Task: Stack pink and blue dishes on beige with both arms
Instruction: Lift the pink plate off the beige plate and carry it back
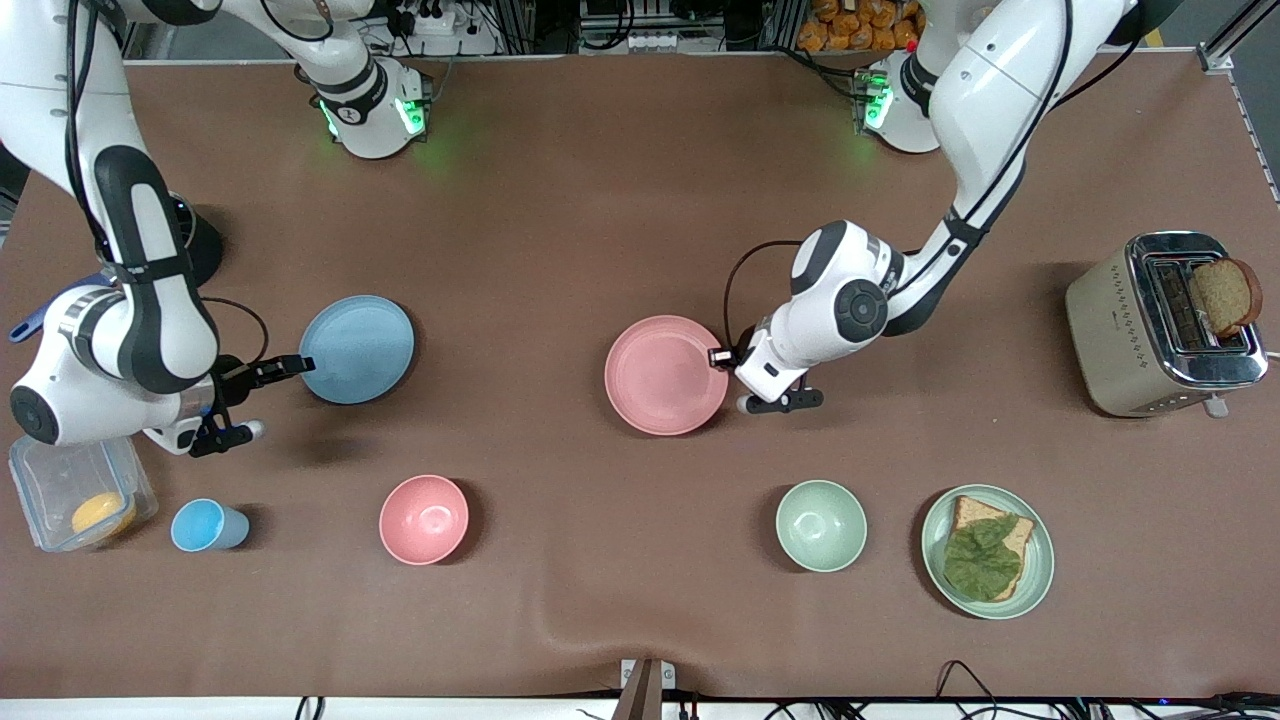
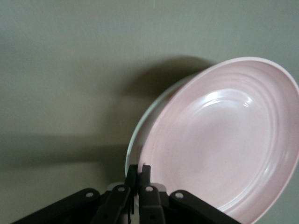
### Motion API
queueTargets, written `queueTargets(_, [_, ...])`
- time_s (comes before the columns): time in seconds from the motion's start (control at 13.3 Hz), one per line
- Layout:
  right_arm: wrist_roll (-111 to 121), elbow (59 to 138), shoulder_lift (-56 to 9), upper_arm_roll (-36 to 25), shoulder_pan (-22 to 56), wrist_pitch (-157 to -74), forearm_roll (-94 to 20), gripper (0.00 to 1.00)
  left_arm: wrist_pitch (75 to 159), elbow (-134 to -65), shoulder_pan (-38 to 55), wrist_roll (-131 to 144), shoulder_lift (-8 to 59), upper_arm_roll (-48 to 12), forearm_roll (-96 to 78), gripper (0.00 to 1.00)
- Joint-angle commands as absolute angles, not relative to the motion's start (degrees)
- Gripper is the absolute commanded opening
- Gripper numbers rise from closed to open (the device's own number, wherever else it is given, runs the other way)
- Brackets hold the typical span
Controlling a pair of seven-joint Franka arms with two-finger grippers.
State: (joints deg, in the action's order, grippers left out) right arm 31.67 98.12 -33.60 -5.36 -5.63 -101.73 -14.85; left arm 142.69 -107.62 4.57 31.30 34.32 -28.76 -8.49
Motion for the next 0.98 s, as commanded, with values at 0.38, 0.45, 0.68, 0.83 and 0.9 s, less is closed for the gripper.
queueTargets(0.38, [39.6,97.8,-36.6,-4.9,-9.5,-102.7,-15.1,1.00,121.9,-109.4,-16.4,21.4,20.3,-28.7,7.8,0.00])
queueTargets(0.45, [39.7,98.4,-36.7,-4.9,-9.3,-102.9,-15.1,1.00,121.9,-109.8,-19.4,18.7,20.8,-28.7,10.9,0.00])
queueTargets(0.68, [39.6,98.0,-36.7,-4.9,-9.4,-102.7,-15.2,1.00,122.0,-111.2,-29.5,10.4,24.6,-28.7,14.6,0.00])
queueTargets(0.83, [38.7,96.3,-36.1,-4.9,-9.1,-102.1,-15.2,1.00,122.1,-111.8,-33.0,8.2,25.5,-28.7,14.6,0.00])
queueTargets(0.9, [38.4,95.0,-35.9,-4.9,-9.0,-100.8,-15.1,1.00,122.0,-112.1,-33.4,7.7,25.2,-28.7,14.6,0.27])
